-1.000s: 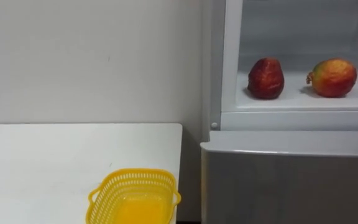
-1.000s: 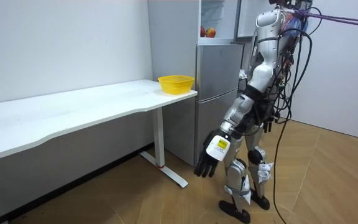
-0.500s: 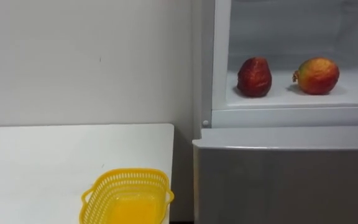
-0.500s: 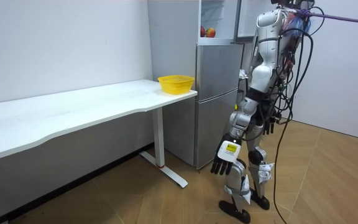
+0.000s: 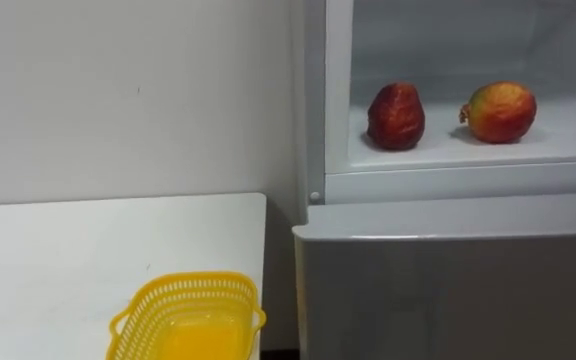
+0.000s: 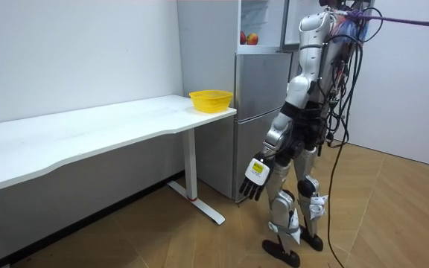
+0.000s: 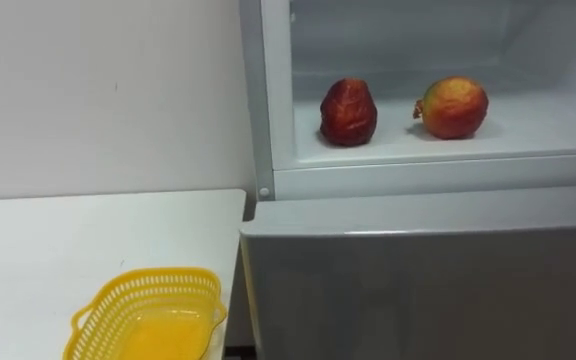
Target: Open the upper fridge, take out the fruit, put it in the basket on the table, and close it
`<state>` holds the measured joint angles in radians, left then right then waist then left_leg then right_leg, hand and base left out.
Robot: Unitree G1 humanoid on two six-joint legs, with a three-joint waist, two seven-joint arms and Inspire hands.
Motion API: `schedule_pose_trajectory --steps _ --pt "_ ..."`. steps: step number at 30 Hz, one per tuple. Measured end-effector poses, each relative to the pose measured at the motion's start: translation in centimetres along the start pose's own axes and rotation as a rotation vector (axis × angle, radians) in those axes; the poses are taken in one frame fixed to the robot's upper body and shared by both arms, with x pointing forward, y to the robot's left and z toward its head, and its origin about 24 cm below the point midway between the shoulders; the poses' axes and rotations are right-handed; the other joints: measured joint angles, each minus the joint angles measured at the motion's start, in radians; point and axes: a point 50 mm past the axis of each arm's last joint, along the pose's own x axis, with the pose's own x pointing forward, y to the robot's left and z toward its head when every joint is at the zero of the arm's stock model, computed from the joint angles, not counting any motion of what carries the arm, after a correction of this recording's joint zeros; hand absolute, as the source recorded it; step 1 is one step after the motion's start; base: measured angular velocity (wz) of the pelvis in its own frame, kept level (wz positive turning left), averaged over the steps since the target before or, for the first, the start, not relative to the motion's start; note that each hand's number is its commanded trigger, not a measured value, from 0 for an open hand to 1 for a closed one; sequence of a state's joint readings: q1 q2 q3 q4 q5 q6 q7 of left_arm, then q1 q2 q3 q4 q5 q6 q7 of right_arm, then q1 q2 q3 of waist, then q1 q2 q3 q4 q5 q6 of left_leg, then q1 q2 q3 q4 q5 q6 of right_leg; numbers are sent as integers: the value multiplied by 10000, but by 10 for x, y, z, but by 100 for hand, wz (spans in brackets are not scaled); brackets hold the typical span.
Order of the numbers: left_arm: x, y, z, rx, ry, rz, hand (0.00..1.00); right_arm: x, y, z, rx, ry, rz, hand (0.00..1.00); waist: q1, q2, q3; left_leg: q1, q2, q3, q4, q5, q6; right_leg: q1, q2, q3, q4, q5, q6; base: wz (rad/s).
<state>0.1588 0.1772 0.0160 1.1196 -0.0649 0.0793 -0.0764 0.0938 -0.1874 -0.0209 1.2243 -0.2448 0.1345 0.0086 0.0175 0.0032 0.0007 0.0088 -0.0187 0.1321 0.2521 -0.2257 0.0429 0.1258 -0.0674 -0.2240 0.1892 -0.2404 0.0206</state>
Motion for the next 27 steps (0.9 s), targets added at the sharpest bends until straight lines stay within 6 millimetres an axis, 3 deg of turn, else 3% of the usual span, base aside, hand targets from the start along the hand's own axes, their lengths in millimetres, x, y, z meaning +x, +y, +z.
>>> schedule_pose_trajectory --steps 5,12,16,20,27 --pt "1 0 8 760 -326 122 0 -1 -3 19 1919 -1222 -583 0 -255 -16 31 -16 20 55 -183 11 -25 -97 19 17 -11 10 -12 -4" --pt "1 0 9 937 -449 292 0 -9 -11 47 3182 -2685 -1439 0 -588 -14 22 -132 40 295 -177 27 -27 -324 15 281 32 16 -18 -9" --pt "0 -1 15 1681 -671 257 0 -33 -28 92 3623 -5199 -2512 0 -753 56 -9 -142 80 566 -214 27 -24 -580 38 603 145 30 -10 -22" --pt "0 -3 15 1898 -732 383 0 -66 -39 129 4205 -7565 -3411 0 -991 112 -42 -79 71 585 -228 29 -20 -576 26 592 138 46 9 -6" --pt "0 -5 13 2028 -825 297 0 -109 -47 151 3729 -9827 -4740 0 -961 243 -67 19 92 731 -373 31 -16 -668 58 844 203 64 8 -11"
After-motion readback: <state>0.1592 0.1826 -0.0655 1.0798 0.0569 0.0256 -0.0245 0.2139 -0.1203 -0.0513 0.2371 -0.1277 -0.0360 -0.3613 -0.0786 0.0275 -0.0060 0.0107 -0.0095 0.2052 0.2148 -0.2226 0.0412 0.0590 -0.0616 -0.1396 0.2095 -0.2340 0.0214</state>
